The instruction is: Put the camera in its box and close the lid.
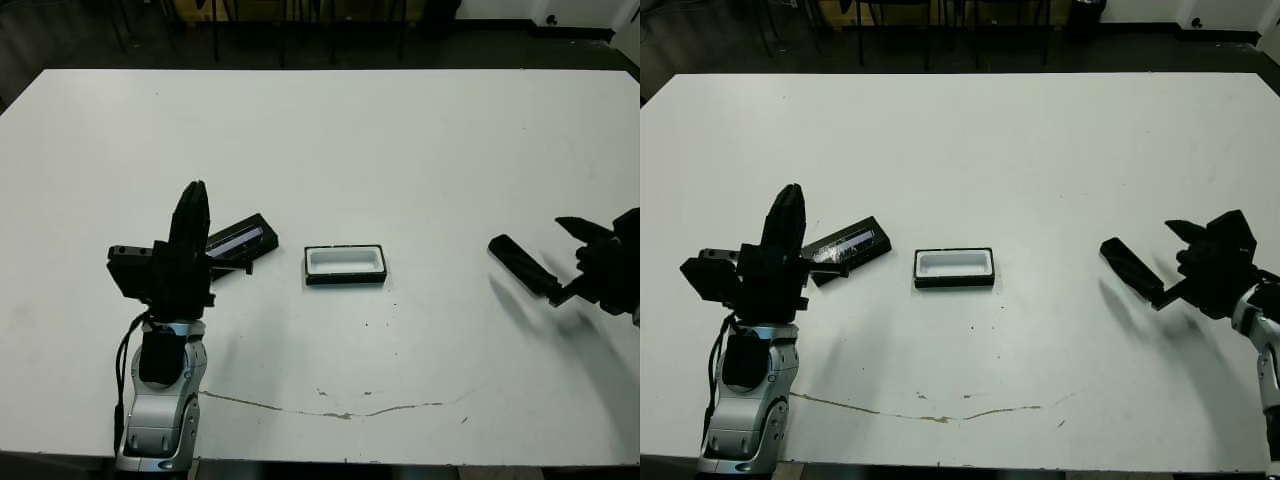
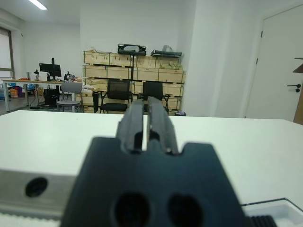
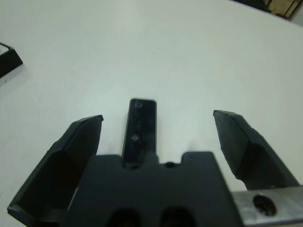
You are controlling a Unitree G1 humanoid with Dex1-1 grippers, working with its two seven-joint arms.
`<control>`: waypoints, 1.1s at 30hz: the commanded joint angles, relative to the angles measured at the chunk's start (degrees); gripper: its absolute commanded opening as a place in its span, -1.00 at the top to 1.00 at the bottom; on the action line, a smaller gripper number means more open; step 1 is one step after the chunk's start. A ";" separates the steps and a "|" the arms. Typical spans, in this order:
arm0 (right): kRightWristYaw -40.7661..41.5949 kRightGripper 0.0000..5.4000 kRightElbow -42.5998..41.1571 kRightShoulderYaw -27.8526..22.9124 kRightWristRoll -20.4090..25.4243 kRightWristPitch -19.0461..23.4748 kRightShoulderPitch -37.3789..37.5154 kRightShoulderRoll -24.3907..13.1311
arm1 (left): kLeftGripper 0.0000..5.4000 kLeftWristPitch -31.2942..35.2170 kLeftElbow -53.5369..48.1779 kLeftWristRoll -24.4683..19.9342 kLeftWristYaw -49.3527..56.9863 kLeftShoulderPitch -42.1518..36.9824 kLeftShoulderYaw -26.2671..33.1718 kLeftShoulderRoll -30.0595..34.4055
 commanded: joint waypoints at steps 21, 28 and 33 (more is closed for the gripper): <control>-5.34 -0.99 4.68 -0.19 -0.77 -3.25 3.10 5.32 | 1.00 0.36 0.86 0.12 -0.08 0.85 0.35 0.65; -9.26 -0.63 1.88 -0.20 -1.33 -2.50 4.06 5.84 | 1.00 0.32 0.89 0.30 -0.11 0.88 0.28 0.74; -6.74 -0.30 2.40 0.21 -0.94 -4.71 3.60 5.25 | 1.00 0.21 0.88 0.05 -0.14 1.07 0.20 0.57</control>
